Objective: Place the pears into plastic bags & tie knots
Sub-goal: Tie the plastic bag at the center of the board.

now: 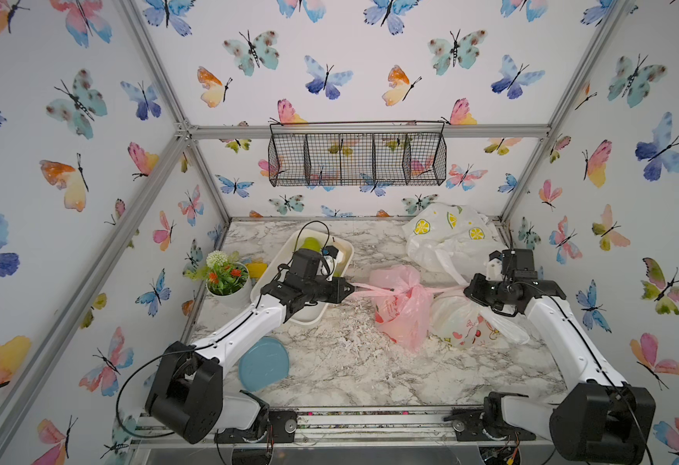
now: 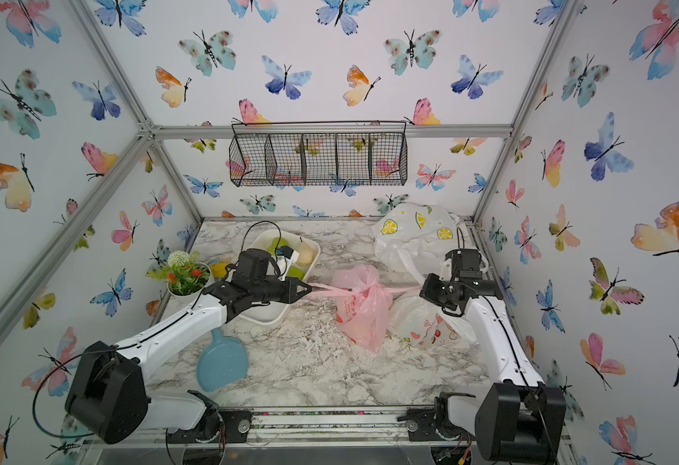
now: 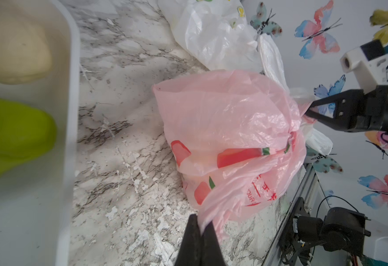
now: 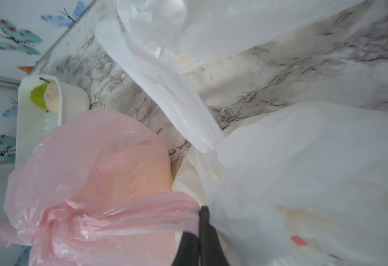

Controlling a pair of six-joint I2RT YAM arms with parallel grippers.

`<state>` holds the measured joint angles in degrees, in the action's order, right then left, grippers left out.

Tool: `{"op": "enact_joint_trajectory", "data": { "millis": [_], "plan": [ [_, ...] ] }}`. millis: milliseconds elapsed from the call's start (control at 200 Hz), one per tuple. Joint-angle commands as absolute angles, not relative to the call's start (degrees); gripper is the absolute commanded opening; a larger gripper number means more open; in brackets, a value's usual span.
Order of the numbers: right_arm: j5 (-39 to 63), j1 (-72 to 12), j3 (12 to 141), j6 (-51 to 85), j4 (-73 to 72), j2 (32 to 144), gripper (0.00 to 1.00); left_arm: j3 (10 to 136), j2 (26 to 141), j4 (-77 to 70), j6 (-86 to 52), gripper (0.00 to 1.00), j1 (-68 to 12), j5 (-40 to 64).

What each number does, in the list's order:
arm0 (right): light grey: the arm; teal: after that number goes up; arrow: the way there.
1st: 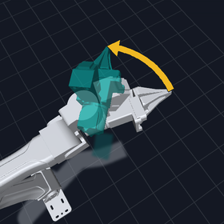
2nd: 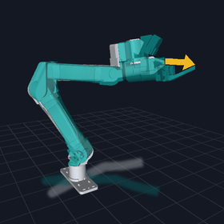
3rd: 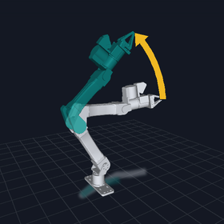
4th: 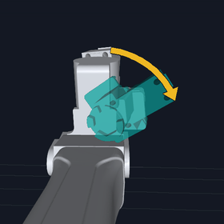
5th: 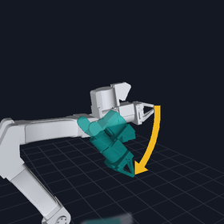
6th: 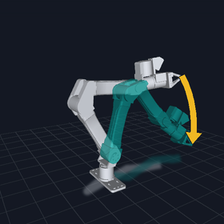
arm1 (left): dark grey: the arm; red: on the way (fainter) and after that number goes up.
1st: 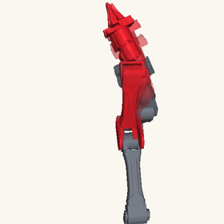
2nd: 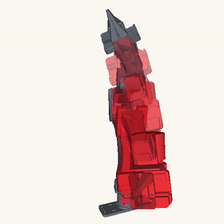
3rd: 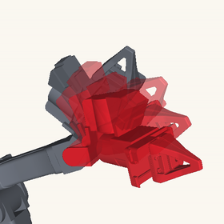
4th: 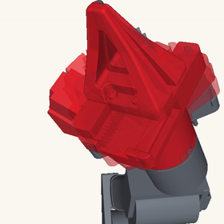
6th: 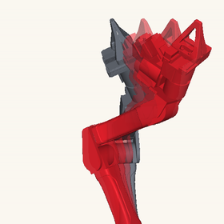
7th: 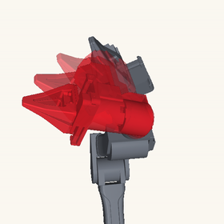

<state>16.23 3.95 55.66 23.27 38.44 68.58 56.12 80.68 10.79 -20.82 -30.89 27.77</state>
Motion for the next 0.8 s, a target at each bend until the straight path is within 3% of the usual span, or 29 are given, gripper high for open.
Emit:
{"op": "enact_joint_trajectory", "data": {
  "millis": [0, 100, 245, 310, 380, 470, 561, 796],
  "plan": [
    [9.41, 9.75, 56.54, 25.26, 38.94, 66.82, 0.03, 61.37, 85.88, 14.80, -17.98, 0.00, -36.22, 27.13],
    [7.90, 15.08, 58.25, 25.21, 39.23, 66.92, 0.03, 66.81, 91.22, 14.65, -18.50, 0.00, -42.27, 31.79],
    [6.96, 15.39, 60.98, 26.48, 36.05, 67.30, 0.05, 72.53, 96.50, 12.88, -19.85, 0.00, -47.81, 35.78],
    [9.88, 15.23, 63.74, 26.36, 35.71, 68.09, 0.20, 73.64, 96.65, 11.75, -19.56, 0.03, -47.90, 39.08],
    [13.84, 11.67, 67.39, 25.70, 35.28, 70.18, 0.43, 73.48, 94.26, 10.21, -19.07, 0.24, -46.24, 41.47],
    [8.65, 1.89, 75.71, 23.19, 39.59, 75.40, 0.64, 71.17, 89.46, 5.53, -21.08, 0.45, -41.22, 44.75],
    [6.37, -0.22, 79.38, 23.01, 39.60, 80.37, 0.74, 69.31, 84.94, 3.81, -20.48, 0.55, -36.17, 46.05],
    [-3.92, 0.12, 87.50, 25.17, 31.84, 98.05, 0.95, 65.67, 78.28, 8.88, -16.49, 0.61, -26.21, 34.35]
  ]
}}
